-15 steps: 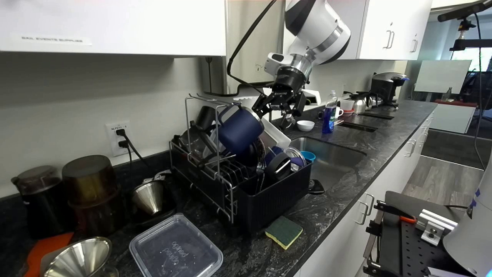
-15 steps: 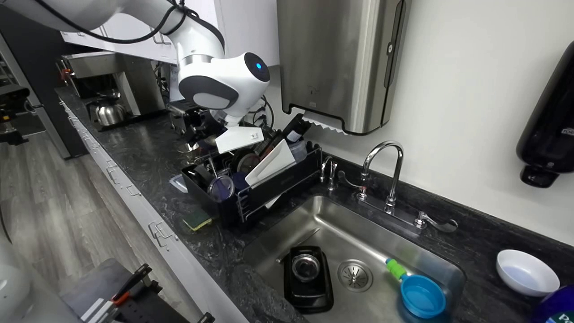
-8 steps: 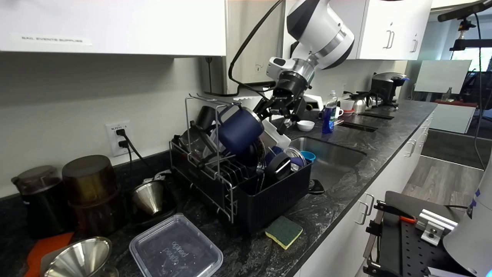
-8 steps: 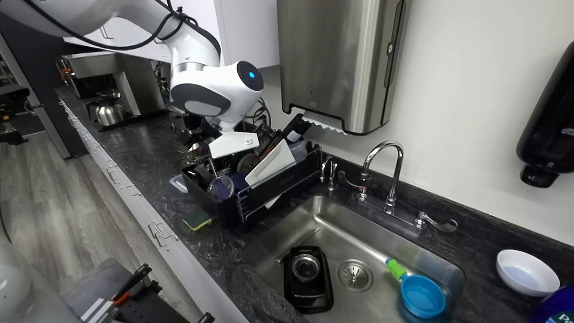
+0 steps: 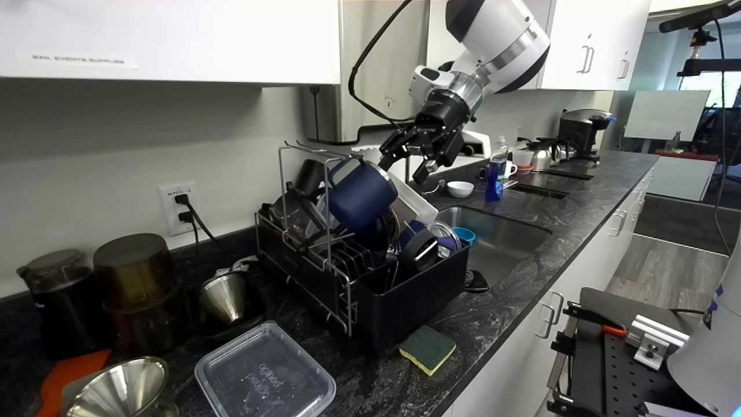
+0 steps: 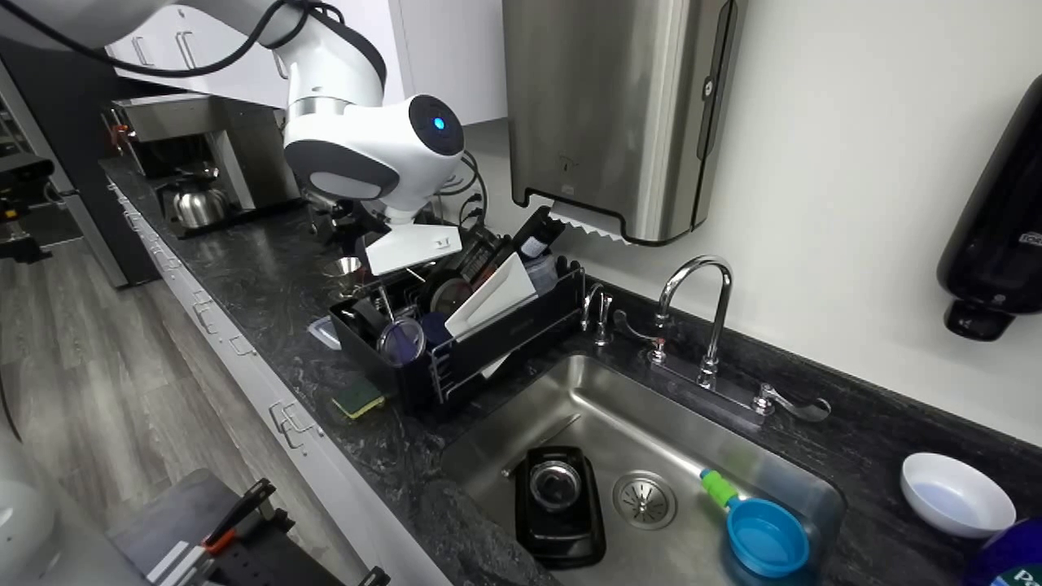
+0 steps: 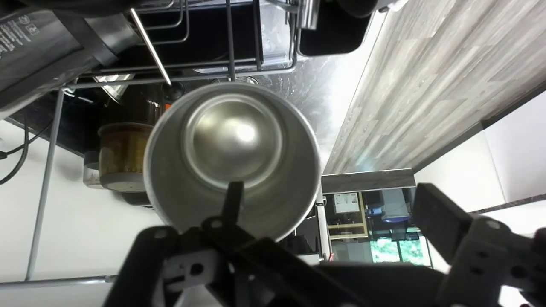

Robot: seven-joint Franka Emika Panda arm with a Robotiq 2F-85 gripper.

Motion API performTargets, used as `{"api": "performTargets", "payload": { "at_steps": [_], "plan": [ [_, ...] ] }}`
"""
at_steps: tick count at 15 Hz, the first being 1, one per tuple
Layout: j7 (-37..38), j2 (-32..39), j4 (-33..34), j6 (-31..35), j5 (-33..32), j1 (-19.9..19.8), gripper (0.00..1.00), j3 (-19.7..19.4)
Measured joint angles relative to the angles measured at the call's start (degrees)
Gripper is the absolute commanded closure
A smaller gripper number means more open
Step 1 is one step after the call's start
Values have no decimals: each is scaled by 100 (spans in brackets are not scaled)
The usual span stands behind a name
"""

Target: Take the cup from the kitchen holder and put it in the sink

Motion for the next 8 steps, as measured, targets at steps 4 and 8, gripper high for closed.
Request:
{"api": "performTargets", "payload": {
  "at_steps": [4, 8],
  "plan": [
    [-76, -37, -103, 91, 53, 1, 0, 15],
    [-136, -33, -132, 243, 182, 3, 0, 91]
  ]
}}
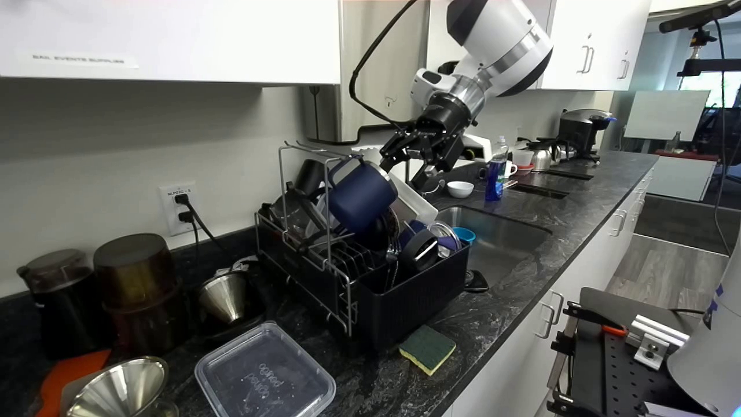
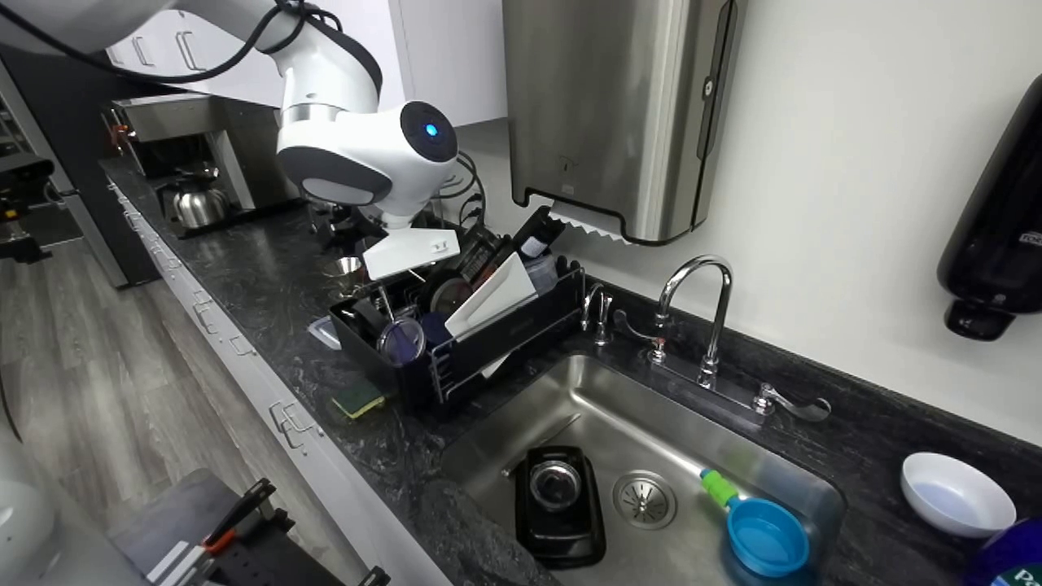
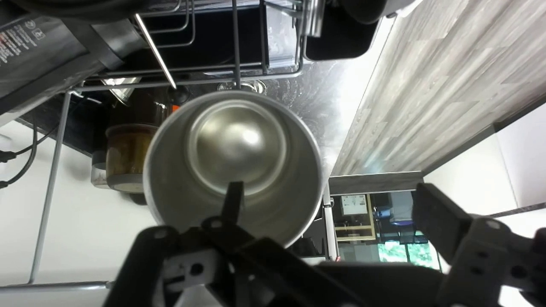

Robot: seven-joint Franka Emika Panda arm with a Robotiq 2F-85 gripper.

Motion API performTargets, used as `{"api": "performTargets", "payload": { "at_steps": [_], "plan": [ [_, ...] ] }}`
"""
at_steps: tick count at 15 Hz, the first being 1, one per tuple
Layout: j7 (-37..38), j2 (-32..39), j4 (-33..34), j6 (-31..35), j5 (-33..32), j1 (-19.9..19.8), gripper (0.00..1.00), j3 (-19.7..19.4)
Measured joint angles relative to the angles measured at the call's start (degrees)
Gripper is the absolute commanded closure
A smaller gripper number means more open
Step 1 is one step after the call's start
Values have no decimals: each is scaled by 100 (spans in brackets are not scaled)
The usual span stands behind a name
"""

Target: Take the cup from the kitchen holder and put it in the sink

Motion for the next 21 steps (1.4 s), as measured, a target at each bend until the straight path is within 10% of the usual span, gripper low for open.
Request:
{"api": "performTargets", "payload": {
  "at_steps": [11, 12, 21],
  "plan": [
    [-26, 19, -24, 320, 65, 9, 0, 197],
    [-26, 21, -24, 335, 65, 12, 25, 208],
    [-65, 23, -38, 498, 65, 24, 82, 241]
  ]
}}
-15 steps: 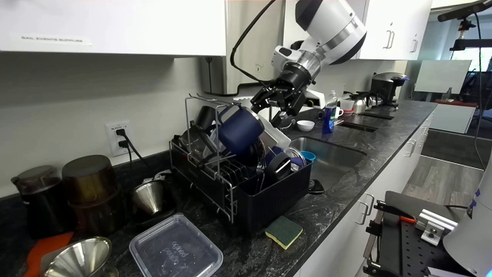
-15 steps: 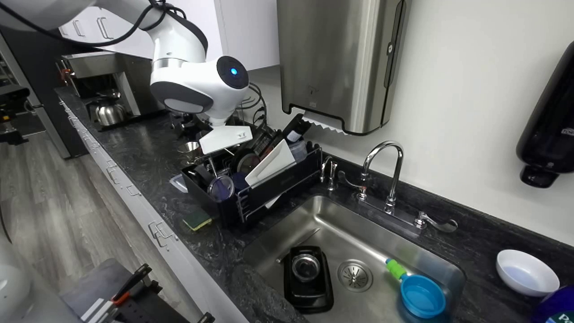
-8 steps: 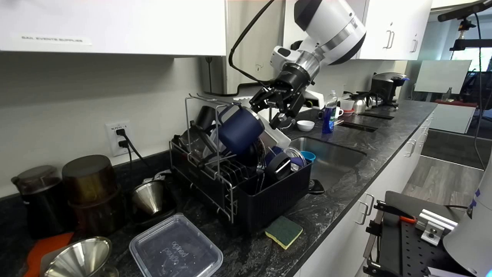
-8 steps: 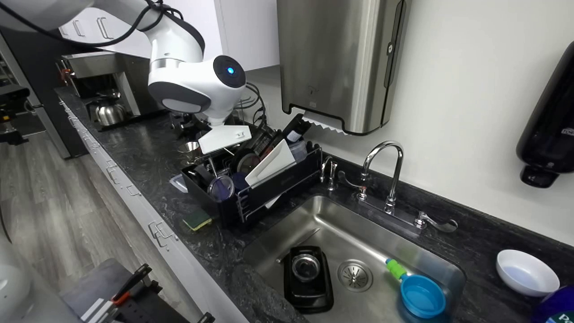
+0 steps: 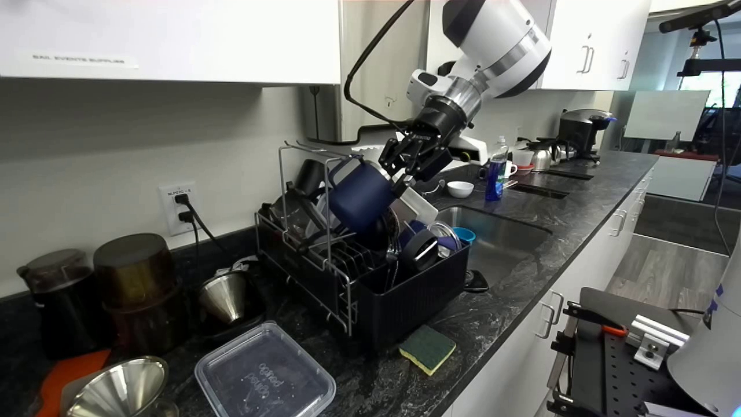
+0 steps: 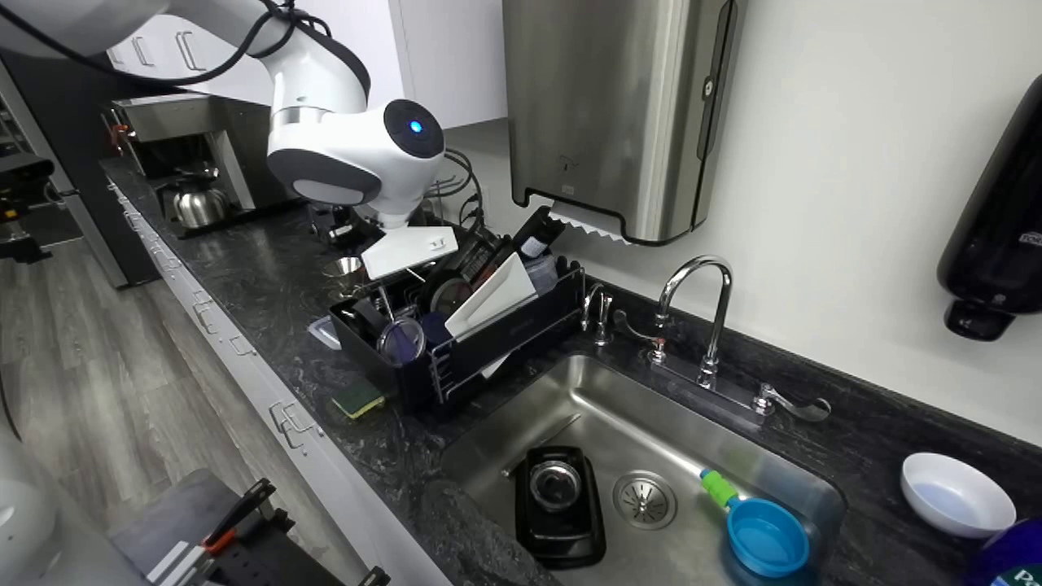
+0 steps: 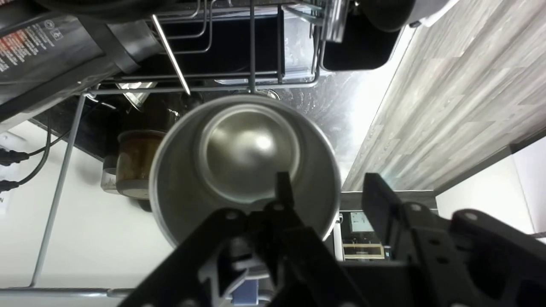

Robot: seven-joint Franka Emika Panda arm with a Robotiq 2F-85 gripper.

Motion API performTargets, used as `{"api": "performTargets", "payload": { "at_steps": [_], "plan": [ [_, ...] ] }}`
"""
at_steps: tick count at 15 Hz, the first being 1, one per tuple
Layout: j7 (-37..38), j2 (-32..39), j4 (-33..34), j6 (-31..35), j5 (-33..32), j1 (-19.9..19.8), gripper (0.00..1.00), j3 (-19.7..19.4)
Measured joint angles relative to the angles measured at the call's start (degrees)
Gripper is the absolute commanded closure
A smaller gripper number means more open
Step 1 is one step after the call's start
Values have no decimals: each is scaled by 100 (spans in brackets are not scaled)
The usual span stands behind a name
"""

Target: Take the cup from the kitchen holder and put it in the sink

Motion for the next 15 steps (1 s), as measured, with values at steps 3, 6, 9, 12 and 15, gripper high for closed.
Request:
{"api": "performTargets", "payload": {
  "at_steps": [3, 6, 9, 12, 15],
  "plan": [
    [-16, 0, -4, 18, 0, 1, 99, 2],
    [-23, 0, -10, 53, 0, 0, 99, 2],
    [-24, -1, -15, 99, 0, -3, 98, 2],
    [-27, -3, -19, 104, 0, -3, 98, 2],
    [-30, -32, -49, 104, -5, -3, 98, 2]
  ]
}}
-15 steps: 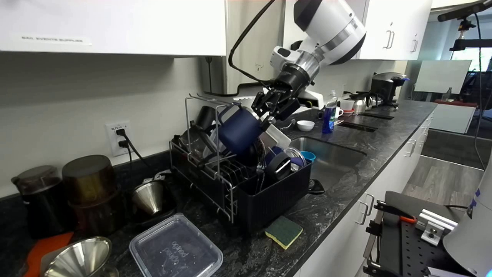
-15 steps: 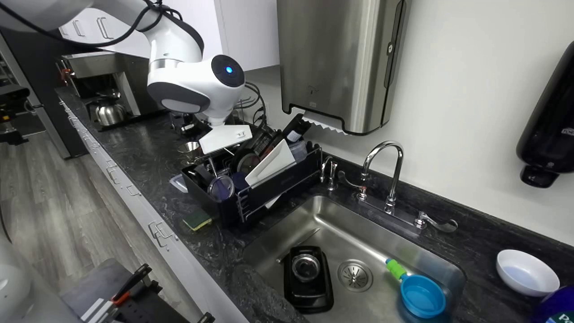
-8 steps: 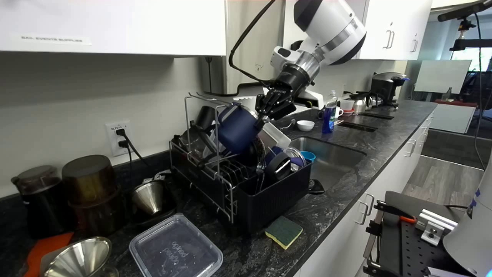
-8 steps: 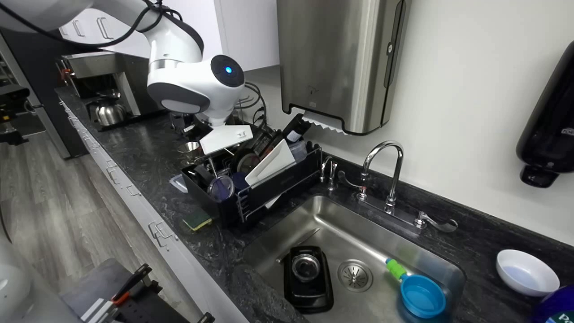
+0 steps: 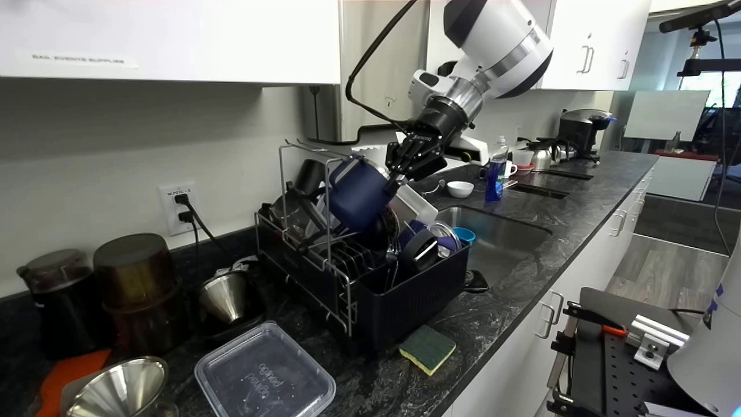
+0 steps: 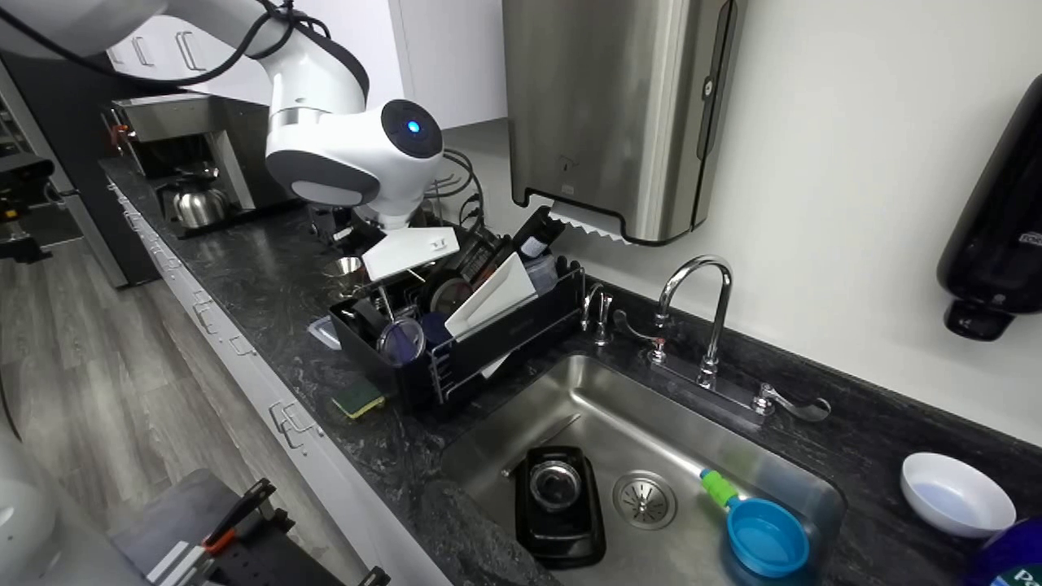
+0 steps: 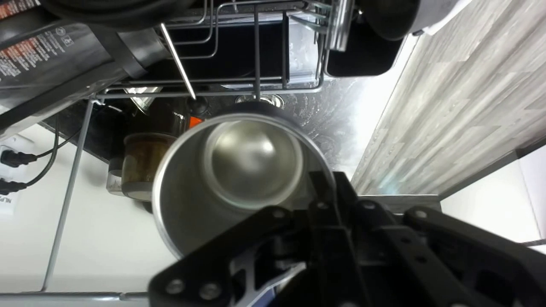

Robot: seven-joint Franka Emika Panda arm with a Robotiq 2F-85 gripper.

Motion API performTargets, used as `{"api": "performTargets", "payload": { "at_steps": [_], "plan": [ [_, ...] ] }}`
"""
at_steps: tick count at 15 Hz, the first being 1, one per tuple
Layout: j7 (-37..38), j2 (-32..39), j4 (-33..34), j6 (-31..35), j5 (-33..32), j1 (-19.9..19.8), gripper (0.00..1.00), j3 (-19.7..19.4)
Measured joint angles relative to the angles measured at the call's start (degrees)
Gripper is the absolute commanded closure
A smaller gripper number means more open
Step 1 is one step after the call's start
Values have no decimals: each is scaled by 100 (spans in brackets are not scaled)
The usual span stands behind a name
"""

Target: Take the cup from the kitchen holder and put it in the sink

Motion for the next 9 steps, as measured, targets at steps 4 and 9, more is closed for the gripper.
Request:
{"api": "performTargets", "payload": {
  "at_steps": [4, 9],
  "plan": [
    [-22, -227, -205, 0, -61, 0, 98, 0],
    [-145, -728, -676, -4, -257, 3, 98, 1]
  ]
}}
